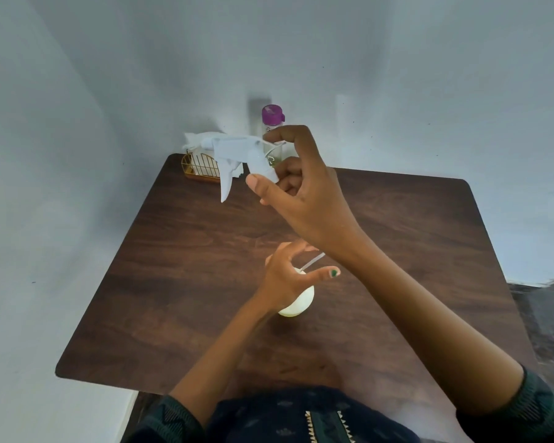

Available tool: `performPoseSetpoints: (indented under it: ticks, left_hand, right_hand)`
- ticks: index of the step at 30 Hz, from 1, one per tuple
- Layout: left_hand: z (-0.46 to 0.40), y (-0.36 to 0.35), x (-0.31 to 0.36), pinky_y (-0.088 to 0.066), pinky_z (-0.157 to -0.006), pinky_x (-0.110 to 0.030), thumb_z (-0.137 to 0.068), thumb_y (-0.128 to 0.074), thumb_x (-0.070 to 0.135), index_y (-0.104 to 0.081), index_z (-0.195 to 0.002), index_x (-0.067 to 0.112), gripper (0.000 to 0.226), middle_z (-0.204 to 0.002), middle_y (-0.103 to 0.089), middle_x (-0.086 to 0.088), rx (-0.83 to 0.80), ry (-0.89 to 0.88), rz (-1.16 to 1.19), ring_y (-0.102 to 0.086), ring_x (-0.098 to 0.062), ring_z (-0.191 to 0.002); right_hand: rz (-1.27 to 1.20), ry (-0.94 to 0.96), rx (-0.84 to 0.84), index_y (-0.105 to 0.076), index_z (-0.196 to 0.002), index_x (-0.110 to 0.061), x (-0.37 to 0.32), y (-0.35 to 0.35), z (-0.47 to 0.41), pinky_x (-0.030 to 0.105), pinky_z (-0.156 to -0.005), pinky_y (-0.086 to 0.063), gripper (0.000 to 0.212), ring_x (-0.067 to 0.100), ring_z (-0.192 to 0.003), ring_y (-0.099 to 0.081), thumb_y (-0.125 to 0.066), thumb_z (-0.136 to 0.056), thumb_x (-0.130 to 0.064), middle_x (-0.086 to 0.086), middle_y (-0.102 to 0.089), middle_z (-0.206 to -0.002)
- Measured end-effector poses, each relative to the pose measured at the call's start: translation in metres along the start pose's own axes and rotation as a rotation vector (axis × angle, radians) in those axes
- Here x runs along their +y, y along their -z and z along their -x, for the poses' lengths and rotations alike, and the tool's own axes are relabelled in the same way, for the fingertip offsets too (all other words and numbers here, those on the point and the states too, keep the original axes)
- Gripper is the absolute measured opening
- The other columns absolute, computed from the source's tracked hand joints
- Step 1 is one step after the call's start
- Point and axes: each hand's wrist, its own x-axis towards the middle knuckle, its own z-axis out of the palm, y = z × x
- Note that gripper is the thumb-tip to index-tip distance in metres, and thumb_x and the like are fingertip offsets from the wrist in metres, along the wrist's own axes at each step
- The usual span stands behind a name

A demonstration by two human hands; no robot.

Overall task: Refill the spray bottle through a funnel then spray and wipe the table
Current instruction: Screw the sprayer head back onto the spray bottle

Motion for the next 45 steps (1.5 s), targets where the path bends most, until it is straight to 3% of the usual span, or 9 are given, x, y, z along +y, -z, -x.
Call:
performPoseSetpoints:
  ticks: [3, 6, 9, 12, 15, 20, 25, 34, 45]
  left_hand:
    - [0.000, -0.010, 0.009, -0.044, -0.080, -0.022, -0.046, -0.070, 0.056, -0.058, -0.071, 0.042, 0.031, -0.090, -0.064, 0.010, 0.070, 0.025, 0.082, -0.061, -0.006, -0.093]
    - [0.001, -0.012, 0.011, -0.037, -0.063, -0.007, -0.068, -0.072, 0.018, -0.060, -0.056, 0.036, 0.025, -0.061, -0.063, 0.021, 0.135, -0.052, 0.121, -0.058, 0.010, -0.066]
    - [0.004, -0.006, 0.007, -0.040, -0.066, -0.007, -0.074, -0.067, 0.027, -0.072, -0.069, 0.034, 0.009, -0.066, -0.064, 0.032, 0.125, -0.171, 0.105, -0.061, 0.009, -0.070]
    - [0.007, -0.002, 0.000, -0.050, -0.076, -0.016, -0.085, -0.069, 0.017, -0.075, -0.082, 0.033, 0.018, -0.081, -0.071, 0.027, 0.151, -0.246, 0.084, -0.067, 0.003, -0.081]
    - [0.011, -0.002, -0.014, -0.053, -0.088, -0.040, -0.090, -0.061, 0.030, -0.076, -0.096, 0.029, 0.016, -0.097, -0.074, 0.018, 0.195, -0.263, 0.044, -0.065, -0.003, -0.098]
    - [0.015, 0.004, -0.047, -0.043, -0.097, -0.048, -0.086, -0.052, 0.052, -0.071, -0.094, 0.048, 0.021, -0.111, -0.065, 0.028, 0.226, -0.110, -0.102, -0.047, -0.004, -0.115]
    - [0.025, 0.000, -0.064, -0.046, -0.094, -0.038, -0.080, -0.052, 0.056, -0.064, -0.101, 0.051, 0.025, -0.113, -0.063, 0.031, 0.162, -0.003, -0.060, -0.048, -0.003, -0.112]
    - [0.022, -0.004, -0.077, -0.054, -0.088, -0.047, -0.073, -0.059, 0.066, -0.059, -0.100, 0.057, 0.028, -0.110, -0.066, 0.019, 0.199, 0.095, 0.013, -0.059, -0.011, -0.107]
    - [0.024, -0.007, -0.081, -0.055, -0.082, -0.042, -0.074, -0.059, 0.061, -0.065, -0.113, 0.033, 0.048, -0.107, -0.070, 0.014, 0.222, 0.043, -0.070, -0.064, -0.010, -0.098]
  right_hand:
    - [-0.027, -0.014, 0.002, -0.039, -0.122, -0.017, 0.003, -0.003, -0.002, 0.038, -0.069, -0.060, 0.045, 0.023, -0.065, -0.068, -0.066, -0.087, -0.023, 0.011, -0.066, -0.083]
    - [-0.090, -0.039, 0.013, -0.037, -0.123, -0.019, 0.007, -0.005, -0.004, 0.045, -0.072, -0.059, 0.047, 0.026, -0.069, -0.068, -0.067, -0.087, -0.023, 0.013, -0.066, -0.088]
    - [-0.173, -0.076, 0.063, -0.034, -0.128, -0.019, 0.010, -0.005, -0.009, 0.046, -0.077, -0.058, 0.057, 0.030, -0.075, -0.069, -0.070, -0.084, -0.024, 0.017, -0.065, -0.095]
    - [-0.211, -0.129, 0.107, -0.034, -0.129, -0.019, 0.011, 0.002, -0.012, 0.041, -0.082, -0.057, 0.060, 0.030, -0.080, -0.068, -0.072, -0.083, -0.023, 0.018, -0.066, -0.096]
    - [-0.223, -0.161, 0.153, -0.040, -0.122, -0.022, 0.014, 0.010, -0.013, 0.047, -0.082, -0.056, 0.054, 0.031, -0.083, -0.068, -0.074, -0.081, -0.023, 0.016, -0.068, -0.089]
    - [-0.199, -0.266, 0.112, -0.054, -0.114, -0.016, 0.030, 0.015, -0.007, 0.037, -0.088, -0.056, 0.045, 0.015, -0.093, -0.069, -0.079, -0.076, -0.022, 0.001, -0.070, -0.105]
    - [-0.114, -0.347, 0.015, -0.067, -0.105, -0.011, 0.059, 0.009, 0.016, 0.037, -0.089, -0.056, 0.037, 0.014, -0.093, -0.068, -0.081, -0.073, -0.023, -0.001, -0.072, -0.101]
    - [0.019, -0.397, -0.138, -0.067, -0.104, -0.012, 0.100, 0.005, 0.057, 0.035, -0.086, -0.057, 0.032, 0.011, -0.091, -0.069, -0.079, -0.075, -0.017, -0.002, -0.072, -0.099]
    - [0.217, -0.428, -0.241, -0.069, -0.093, -0.011, 0.122, -0.010, 0.084, 0.040, -0.080, -0.056, 0.023, 0.015, -0.088, -0.066, -0.076, -0.075, -0.023, 0.001, -0.070, -0.102]
